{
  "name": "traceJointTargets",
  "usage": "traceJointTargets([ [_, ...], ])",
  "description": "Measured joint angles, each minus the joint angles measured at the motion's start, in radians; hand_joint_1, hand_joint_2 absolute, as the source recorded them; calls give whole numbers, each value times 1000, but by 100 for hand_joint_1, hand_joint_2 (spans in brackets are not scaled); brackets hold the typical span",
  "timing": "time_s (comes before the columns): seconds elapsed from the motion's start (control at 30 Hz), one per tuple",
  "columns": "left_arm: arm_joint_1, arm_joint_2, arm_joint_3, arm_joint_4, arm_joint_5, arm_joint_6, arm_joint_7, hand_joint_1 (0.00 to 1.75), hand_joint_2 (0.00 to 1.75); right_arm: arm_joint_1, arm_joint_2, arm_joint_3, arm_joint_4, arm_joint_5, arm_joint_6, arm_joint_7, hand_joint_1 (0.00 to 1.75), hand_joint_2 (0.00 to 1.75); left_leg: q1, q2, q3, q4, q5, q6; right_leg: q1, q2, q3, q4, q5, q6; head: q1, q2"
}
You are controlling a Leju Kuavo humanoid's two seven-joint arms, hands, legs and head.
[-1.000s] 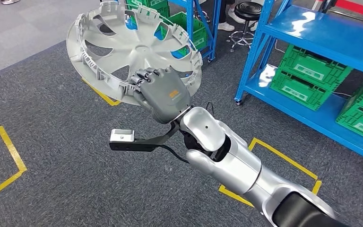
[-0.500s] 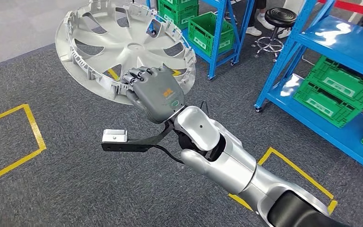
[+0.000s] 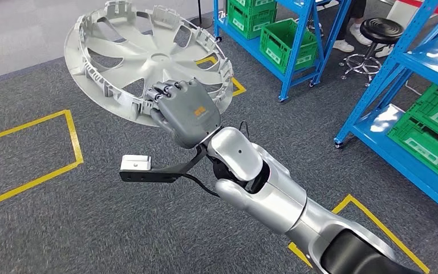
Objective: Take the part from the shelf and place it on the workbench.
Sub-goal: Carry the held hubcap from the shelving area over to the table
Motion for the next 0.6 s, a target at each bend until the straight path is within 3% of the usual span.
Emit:
traceJointTargets([
  [0.07,0,-1,0,1,0,0,1,0,175,0,3,0,0,0,0,0,175,175,-1,49,-47,100,-55,-8,0,-20,3,-5,2,-8,-4,0],
  [0.13,0,-1,0,1,0,0,1,0,175,2,3,1,0,0,0,-1,175,175,2,67,-103,218,-103,-15,2,-41,3,-4,-1,-12,-5,0],
  [0.17,1,-1,0,2,0,0,1,0,175,3,3,1,0,0,0,-2,175,175,3,70,-112,239,-103,-17,3,-51,3,-3,-2,-12,-5,0],
  [0.2,2,-1,0,2,0,0,1,0,175,3,3,2,0,0,0,-2,175,175,4,73,-101,221,-84,-18,3,-60,4,-3,-4,-11,-5,0],
  [0.27,2,0,0,2,0,0,0,0,175,3,4,2,0,0,0,-2,175,175,5,100,-35,93,-26,-18,3,-77,7,0,-9,-5,-5,0],
  [0.33,0,-2,0,2,1,0,-2,0,175,3,6,2,0,3,1,-2,175,175,2,129,18,-7,6,-7,9,-91,9,3,-15,5,-3,0],
  [0.37,0,-3,0,2,2,0,-3,0,175,4,7,2,0,6,1,-1,175,175,-1,134,25,-23,7,2,12,-97,10,3,-16,11,-2,0],
  [0.43,3,-3,1,2,6,1,-6,0,175,7,8,2,-1,12,2,-2,175,175,-3,115,23,-22,10,18,13,-110,13,1,-19,22,1,0],
  [0.5,6,-3,3,2,9,2,-9,0,175,9,10,2,-1,16,4,-4,175,175,-2,98,24,-26,13,31,7,-88,4,26,-39,34,2,0],
  [0.53,7,-3,4,2,9,2,-10,0,175,9,11,2,-1,18,5,-5,175,175,0,89,24,-28,15,37,5,-67,-15,67,-63,38,3,0],
  [0.6,6,-3,5,2,9,2,-12,0,175,9,11,2,2,18,7,-10,175,175,-1,71,23,-28,15,45,3,-29,-80,200,-124,40,6,0],
])
